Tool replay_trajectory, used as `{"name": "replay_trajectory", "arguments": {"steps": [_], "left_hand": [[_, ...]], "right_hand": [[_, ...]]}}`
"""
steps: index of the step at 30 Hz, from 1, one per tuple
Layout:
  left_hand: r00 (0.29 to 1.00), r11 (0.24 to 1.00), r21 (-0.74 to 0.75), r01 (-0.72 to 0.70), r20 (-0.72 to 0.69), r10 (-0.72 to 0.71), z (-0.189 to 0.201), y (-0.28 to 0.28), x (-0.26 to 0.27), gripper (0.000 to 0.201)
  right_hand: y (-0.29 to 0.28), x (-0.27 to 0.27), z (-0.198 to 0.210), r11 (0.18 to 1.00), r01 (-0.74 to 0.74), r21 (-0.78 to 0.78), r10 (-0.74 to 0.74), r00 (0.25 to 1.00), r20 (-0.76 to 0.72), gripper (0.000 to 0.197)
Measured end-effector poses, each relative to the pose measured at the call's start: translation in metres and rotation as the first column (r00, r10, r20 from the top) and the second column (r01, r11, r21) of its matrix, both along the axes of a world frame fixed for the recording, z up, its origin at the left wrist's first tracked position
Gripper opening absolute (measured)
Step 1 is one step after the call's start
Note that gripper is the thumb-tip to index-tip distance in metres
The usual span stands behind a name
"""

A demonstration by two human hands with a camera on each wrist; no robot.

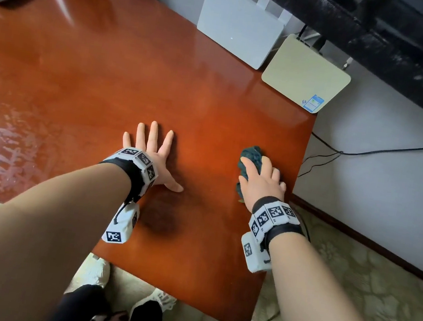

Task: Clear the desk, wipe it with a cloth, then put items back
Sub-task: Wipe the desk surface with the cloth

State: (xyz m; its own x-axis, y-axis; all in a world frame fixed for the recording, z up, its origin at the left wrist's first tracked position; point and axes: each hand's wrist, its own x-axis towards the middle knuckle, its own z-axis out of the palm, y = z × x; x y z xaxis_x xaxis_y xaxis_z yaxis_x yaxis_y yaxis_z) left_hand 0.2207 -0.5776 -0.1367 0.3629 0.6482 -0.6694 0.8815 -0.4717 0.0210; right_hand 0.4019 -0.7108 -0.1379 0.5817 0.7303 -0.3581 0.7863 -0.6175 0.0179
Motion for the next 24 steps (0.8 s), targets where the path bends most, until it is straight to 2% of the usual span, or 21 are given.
{"name": "replay_trajectory", "arguments": {"steps": [3, 5, 6, 8, 11, 14, 16, 20, 22, 24], "left_hand": [[0.999, 0.999, 0.005, 0.037, 0.001, -0.037, -0.001, 0.002, -0.001, 0.133], [0.998, 0.998, 0.019, 0.067, 0.018, -0.067, -0.001, 0.003, -0.004, 0.131], [0.996, 0.996, 0.023, 0.086, 0.030, -0.086, 0.000, 0.003, -0.006, 0.128], [0.989, 0.991, 0.026, 0.131, 0.063, -0.132, -0.001, 0.004, -0.015, 0.122], [0.965, 0.970, 0.034, 0.241, 0.096, -0.243, -0.004, 0.012, -0.039, 0.112], [0.933, 0.938, 0.054, 0.342, 0.105, -0.345, -0.006, 0.016, -0.065, 0.110], [0.925, 0.931, 0.051, 0.361, 0.106, -0.364, -0.007, 0.017, -0.076, 0.110], [0.921, 0.927, 0.057, 0.371, 0.102, -0.376, -0.008, 0.014, -0.086, 0.107], [0.916, 0.920, 0.065, 0.386, 0.093, -0.391, -0.009, 0.013, -0.087, 0.105], [0.912, 0.916, 0.074, 0.395, 0.087, -0.400, -0.008, 0.012, -0.087, 0.104]], "right_hand": [[-0.044, 0.013, 0.002, 0.960, 0.278, 0.039, -0.279, 0.960, 0.011, 0.042], [-0.060, 0.012, 0.009, 0.881, 0.463, 0.101, -0.458, 0.886, -0.067, 0.041], [-0.060, 0.008, 0.013, 0.848, 0.511, 0.138, -0.501, 0.859, -0.102, 0.040], [-0.047, -0.007, 0.023, 0.841, 0.494, 0.219, -0.482, 0.869, -0.109, 0.040], [0.001, -0.050, 0.029, 0.926, 0.251, 0.283, -0.234, 0.968, -0.095, 0.043], [0.039, -0.112, 0.018, 0.986, -0.072, 0.148, 0.088, 0.991, -0.105, 0.050], [0.046, -0.138, 0.007, 0.986, -0.163, 0.039, 0.166, 0.982, -0.093, 0.055], [0.015, -0.127, 0.002, 0.999, -0.038, -0.027, 0.036, 0.998, -0.059, 0.055], [-0.018, -0.109, 0.004, 0.989, 0.123, -0.079, -0.125, 0.992, -0.026, 0.053], [-0.057, -0.090, 0.006, 0.947, 0.297, -0.121, -0.298, 0.955, 0.009, 0.053]]}}
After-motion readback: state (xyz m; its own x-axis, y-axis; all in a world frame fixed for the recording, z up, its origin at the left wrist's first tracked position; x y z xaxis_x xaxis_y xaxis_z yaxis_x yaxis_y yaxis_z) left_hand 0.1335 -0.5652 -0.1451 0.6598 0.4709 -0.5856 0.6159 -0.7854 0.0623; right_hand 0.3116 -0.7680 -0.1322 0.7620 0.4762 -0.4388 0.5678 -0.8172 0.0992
